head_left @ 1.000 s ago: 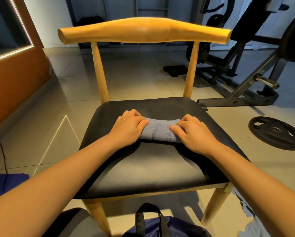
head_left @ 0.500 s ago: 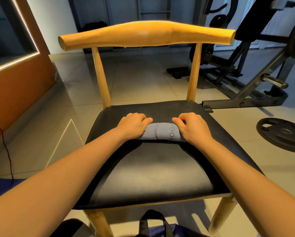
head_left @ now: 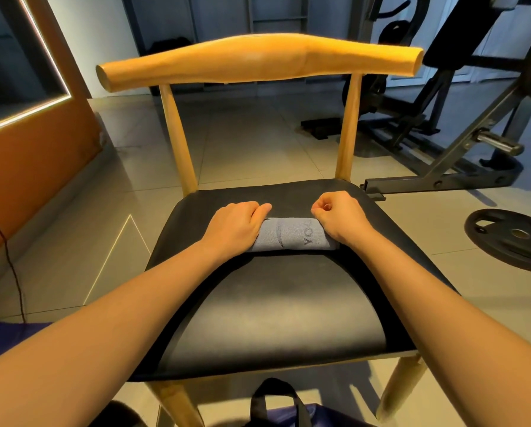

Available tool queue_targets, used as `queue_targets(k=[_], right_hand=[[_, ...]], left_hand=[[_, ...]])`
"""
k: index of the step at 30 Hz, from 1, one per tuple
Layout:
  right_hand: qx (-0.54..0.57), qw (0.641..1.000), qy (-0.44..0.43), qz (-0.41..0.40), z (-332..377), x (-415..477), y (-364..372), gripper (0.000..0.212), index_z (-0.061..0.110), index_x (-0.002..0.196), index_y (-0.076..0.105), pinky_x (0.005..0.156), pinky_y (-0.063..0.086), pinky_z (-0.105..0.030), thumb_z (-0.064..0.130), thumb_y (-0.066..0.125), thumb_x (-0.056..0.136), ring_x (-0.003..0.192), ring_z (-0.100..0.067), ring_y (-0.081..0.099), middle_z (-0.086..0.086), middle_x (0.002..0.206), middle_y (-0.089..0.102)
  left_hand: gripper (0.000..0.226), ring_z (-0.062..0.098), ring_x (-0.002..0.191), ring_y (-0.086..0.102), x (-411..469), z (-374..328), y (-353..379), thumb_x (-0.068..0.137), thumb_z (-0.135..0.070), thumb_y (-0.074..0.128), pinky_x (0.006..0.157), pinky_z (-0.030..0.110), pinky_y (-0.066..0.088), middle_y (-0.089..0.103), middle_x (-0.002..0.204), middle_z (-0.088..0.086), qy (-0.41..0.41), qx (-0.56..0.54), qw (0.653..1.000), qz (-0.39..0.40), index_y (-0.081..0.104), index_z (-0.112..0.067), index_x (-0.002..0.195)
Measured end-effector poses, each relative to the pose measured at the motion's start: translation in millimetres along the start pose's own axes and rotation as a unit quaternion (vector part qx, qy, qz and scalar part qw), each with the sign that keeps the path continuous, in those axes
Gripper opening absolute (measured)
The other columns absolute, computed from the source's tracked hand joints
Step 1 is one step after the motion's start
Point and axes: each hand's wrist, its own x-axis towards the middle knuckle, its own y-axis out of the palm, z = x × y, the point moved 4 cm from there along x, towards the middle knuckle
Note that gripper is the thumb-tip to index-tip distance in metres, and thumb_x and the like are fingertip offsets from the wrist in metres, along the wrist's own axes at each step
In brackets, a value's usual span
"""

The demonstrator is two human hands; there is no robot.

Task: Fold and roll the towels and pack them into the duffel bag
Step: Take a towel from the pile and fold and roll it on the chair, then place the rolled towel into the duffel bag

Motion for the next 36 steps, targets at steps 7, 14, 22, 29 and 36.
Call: queue_targets(k=[7,14,22,29,36], right_hand=[[0.046,0.991,-0.096,0.078,16.2,-38.3,-26.4,0.024,0.018,0.105,0.070,0.078,0.052,-0.026,0.028,0.049,0.105,0.101,-0.019,0.065,-0.001,0.104,0.070],[0.206,0.912,-0.069,0.347,41.7,-117.8,-41.8,0.077,0.027,0.141,0.052,0.107,0.048,-0.039,0.058,0.078,0.076,0.123,-0.014,0.061,0.004,0.133,0.063],[0.233,0.889,-0.062,0.390,40.6,-202.2,-43.1,0.037,0.009,0.129,0.058,0.088,0.057,-0.041,0.025,0.067,0.097,0.093,-0.026,0.069,-0.018,0.109,0.070],[0.310,0.869,-0.019,0.384,27.6,-256.6,-57.1,0.037,0.004,0.129,0.060,0.086,0.057,-0.040,0.026,0.059,0.099,0.094,-0.031,0.067,-0.019,0.111,0.070],[0.252,0.917,0.021,0.307,15.2,-302.3,-38.7,0.025,0.011,0.116,0.067,0.082,0.052,-0.036,0.029,0.064,0.097,0.090,-0.020,0.069,-0.013,0.105,0.073]], left_hand=[[0.056,0.016,0.057,0.053,-25.8,-16.3,-29.1,0.106,-0.046,0.042,0.059,0.036,0.043,0.057,0.057,-0.002,0.077,-0.041,0.992,-0.088,0.062,-0.015,0.064],[0.048,0.018,0.056,0.040,-64.7,-75.7,-76.8,0.105,-0.039,0.044,0.056,0.034,0.033,0.042,0.055,-0.003,0.235,-0.069,0.969,-0.019,0.043,-0.020,0.061],[0.051,0.015,0.057,0.048,-99.2,-98.5,-83.1,0.102,-0.048,0.048,0.063,0.039,0.042,0.053,0.059,0.001,0.139,-0.086,0.986,0.037,0.057,-0.015,0.065],[0.043,0.021,0.104,0.068,-165.6,-94.3,-74.6,0.086,-0.043,0.073,0.084,0.035,0.057,0.071,0.120,0.008,-0.012,-0.470,0.831,0.298,0.071,-0.020,0.123],[0.041,0.016,0.076,0.059,-207.6,-106.1,-52.2,0.093,-0.051,0.067,0.061,0.029,0.048,0.064,0.090,0.007,-0.037,-0.391,0.880,0.267,0.068,-0.011,0.104]])
